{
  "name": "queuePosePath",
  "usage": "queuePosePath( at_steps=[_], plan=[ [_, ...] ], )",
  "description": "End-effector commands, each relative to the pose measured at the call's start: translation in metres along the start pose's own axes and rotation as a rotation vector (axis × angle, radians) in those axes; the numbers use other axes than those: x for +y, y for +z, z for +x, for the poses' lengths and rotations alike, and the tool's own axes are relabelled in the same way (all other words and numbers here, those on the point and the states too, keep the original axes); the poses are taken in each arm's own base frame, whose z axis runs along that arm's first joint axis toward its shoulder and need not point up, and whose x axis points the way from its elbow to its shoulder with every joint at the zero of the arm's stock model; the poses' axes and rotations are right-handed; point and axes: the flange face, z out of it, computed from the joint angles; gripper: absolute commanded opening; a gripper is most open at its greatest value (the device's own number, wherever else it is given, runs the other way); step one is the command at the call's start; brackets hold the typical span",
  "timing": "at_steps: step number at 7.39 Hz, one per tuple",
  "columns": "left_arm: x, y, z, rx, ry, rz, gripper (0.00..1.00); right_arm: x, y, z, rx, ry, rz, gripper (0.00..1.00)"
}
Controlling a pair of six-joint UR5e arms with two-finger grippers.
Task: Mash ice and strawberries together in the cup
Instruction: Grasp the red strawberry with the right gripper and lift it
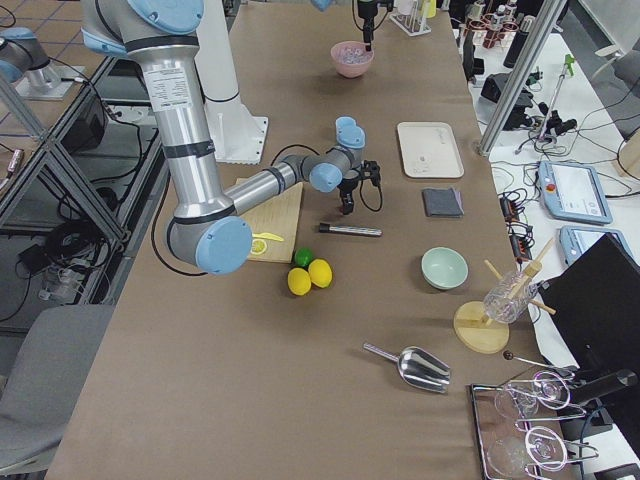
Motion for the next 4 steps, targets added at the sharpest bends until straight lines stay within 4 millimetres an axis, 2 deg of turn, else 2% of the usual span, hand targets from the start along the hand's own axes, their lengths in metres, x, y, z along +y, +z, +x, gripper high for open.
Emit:
queuePosePath(
  at_steps=[1,2,3,4],
  plan=[
    [-0.0005,0.0025,-0.0014,-0.004,-0.002,-0.004,0.97,-0.0036,0.0041,-0.0019,0.002,-0.001,-0.004,0.56],
    [-0.0006,0.0014,-0.0004,-0.003,0.0,-0.002,0.97,-0.0037,0.0046,0.0,0.004,-0.003,-0.004,0.35],
    [-0.0006,0.0014,-0.0004,-0.003,0.0,-0.002,0.97,-0.0017,0.0065,0.0056,0.011,-0.001,-0.008,0.24],
    [-0.0006,0.0014,-0.0004,-0.003,0.0,-0.002,0.97,-0.0019,0.0055,0.0042,0.008,-0.004,-0.008,0.08]
  ],
)
